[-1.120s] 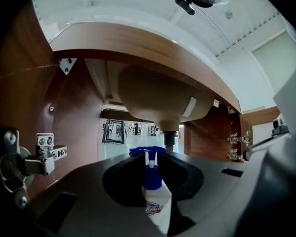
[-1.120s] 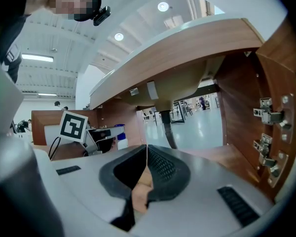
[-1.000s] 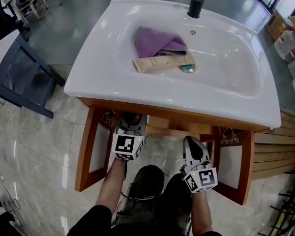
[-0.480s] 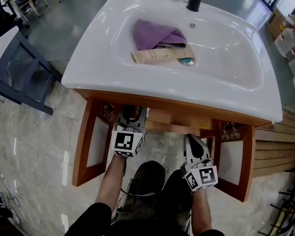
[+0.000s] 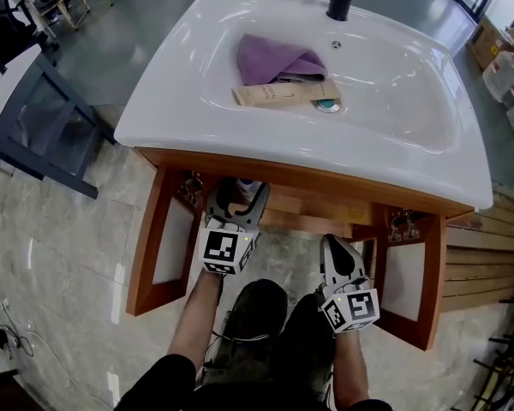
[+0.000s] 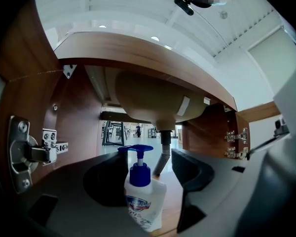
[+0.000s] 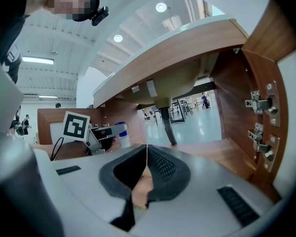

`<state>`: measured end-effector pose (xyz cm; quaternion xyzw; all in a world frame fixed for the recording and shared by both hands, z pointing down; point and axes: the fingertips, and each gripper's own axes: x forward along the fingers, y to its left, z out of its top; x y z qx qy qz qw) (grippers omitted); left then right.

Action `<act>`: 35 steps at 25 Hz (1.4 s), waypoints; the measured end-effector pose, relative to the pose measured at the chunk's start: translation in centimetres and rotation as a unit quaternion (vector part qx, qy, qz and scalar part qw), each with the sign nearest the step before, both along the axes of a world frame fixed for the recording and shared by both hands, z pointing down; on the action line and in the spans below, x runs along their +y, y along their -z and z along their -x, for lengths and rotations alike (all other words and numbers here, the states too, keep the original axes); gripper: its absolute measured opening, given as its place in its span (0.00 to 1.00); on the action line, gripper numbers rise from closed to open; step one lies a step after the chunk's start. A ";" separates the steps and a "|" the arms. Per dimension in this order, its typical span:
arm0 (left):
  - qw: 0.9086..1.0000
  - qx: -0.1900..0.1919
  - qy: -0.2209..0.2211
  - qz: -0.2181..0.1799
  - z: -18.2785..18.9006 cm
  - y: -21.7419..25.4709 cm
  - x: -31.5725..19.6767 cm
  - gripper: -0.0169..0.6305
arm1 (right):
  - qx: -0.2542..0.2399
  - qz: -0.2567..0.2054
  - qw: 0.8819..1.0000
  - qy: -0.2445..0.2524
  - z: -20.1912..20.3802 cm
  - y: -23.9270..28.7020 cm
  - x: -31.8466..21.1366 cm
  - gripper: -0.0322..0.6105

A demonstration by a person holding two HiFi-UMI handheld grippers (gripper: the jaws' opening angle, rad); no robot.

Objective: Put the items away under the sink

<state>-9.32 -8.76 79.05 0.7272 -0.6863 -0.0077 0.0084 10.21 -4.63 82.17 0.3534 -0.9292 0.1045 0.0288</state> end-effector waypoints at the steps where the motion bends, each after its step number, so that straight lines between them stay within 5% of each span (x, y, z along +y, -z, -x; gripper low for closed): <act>1: 1.000 0.001 0.001 0.001 0.0 0.0 0.0 0.45 | 0.000 0.000 1.000 0.000 -0.1 0.0 0.1 0.10; 17: 0.998 0.006 0.021 0.064 -0.8 2.0 4.8 0.48 | 0.000 0.012 1.000 0.018 1.6 4.2 2.0 0.10; 35: 0.994 0.003 0.022 0.106 -3.1 19.6 13.3 0.29 | 0.014 0.010 0.999 0.030 1.3 23.4 6.9 0.10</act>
